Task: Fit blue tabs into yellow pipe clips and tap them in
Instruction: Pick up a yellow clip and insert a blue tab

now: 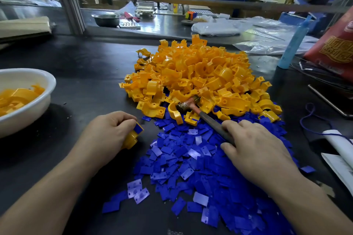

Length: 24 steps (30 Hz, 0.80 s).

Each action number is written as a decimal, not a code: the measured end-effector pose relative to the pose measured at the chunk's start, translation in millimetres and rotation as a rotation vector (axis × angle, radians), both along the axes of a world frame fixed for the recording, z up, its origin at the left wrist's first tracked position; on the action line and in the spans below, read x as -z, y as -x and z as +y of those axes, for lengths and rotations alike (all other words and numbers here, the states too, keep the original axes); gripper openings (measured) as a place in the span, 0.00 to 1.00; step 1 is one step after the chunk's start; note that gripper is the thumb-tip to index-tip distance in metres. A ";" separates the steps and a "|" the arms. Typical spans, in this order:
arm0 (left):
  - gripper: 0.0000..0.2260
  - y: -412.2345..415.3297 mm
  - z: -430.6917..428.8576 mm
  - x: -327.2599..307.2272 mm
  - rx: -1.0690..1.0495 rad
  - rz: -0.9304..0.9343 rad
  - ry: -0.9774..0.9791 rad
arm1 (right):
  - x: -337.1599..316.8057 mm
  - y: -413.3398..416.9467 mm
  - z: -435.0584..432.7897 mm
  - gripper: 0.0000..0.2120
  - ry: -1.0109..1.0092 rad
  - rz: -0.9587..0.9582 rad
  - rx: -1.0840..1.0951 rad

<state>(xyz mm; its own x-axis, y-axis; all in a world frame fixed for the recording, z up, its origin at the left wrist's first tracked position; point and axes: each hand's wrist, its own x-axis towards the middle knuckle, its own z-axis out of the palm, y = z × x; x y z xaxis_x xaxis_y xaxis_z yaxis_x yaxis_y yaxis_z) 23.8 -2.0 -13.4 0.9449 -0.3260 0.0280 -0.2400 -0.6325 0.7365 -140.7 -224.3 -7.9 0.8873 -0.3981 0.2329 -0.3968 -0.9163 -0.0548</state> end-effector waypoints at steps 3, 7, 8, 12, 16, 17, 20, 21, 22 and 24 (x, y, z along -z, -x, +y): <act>0.13 -2.7 3.7 -2.0 0.064 -0.072 -0.177 | -2.4 2.8 -0.5 0.10 0.049 -0.014 -0.015; 0.32 -5.3 8.7 -7.1 0.111 -0.053 -0.405 | -8.8 4.8 1.3 0.11 -0.164 -0.066 -0.035; 0.31 -5.0 8.6 -6.5 0.115 -0.085 -0.449 | -12.2 4.3 4.3 0.11 -0.286 -0.095 -0.052; 0.19 -1.5 5.8 -2.8 0.147 -0.198 -0.550 | -24.5 5.4 27.5 0.07 -0.733 -0.169 -0.148; 0.15 -0.2 4.4 -1.6 0.121 -0.228 -0.514 | -22.7 8.0 40.2 0.05 -0.701 -0.054 -0.264; 0.15 -0.2 4.2 -0.7 0.110 -0.242 -0.503 | -22.7 8.1 41.6 0.06 -0.659 -0.040 -0.287; 0.15 0.7 3.5 1.2 0.084 -0.285 -0.489 | -23.0 9.3 46.9 0.09 -0.542 -0.043 -0.332; 0.15 1.0 2.8 1.6 0.080 -0.292 -0.491 | -23.1 9.2 49.3 0.10 -0.525 -0.041 -0.348; 0.15 1.2 2.1 1.7 0.076 -0.296 -0.491 | -22.9 8.8 51.2 0.10 -0.514 -0.025 -0.366; 0.14 0.8 1.3 1.7 0.076 -0.296 -0.490 | -23.3 7.8 54.5 0.11 -0.508 0.035 -0.391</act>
